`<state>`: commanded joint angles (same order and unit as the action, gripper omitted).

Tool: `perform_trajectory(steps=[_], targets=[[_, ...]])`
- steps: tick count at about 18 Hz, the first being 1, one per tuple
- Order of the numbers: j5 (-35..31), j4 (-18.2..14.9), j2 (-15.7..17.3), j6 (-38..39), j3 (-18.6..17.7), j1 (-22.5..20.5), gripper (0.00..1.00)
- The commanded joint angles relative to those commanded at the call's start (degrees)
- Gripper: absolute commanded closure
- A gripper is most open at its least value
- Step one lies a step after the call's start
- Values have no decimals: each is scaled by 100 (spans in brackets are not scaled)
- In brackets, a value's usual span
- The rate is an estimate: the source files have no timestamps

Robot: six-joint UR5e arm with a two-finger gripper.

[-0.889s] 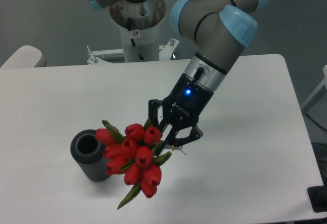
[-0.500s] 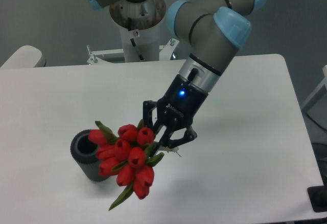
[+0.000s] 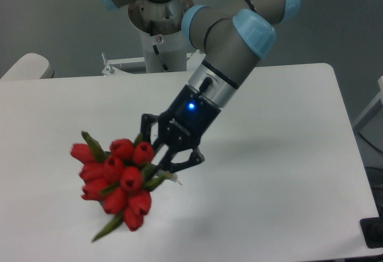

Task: Insert the flowers into the vase
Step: 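Lift the red tulip bunch with the gripper and carry it above the grey vase, then lower the tulip stems down into the vase opening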

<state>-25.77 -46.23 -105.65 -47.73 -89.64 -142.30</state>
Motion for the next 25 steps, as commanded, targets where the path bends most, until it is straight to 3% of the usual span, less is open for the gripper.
perform_trajectory(steps=[4,7,9,16,25], targets=[[582,35,70,-52,-263,176,74],[696,394,184,-52,-562,369,74],[696,457,220,-61,-642,387,75],[696,466,194,-210,-572,510,80],[696,475,115,-615,-800,484,80]])
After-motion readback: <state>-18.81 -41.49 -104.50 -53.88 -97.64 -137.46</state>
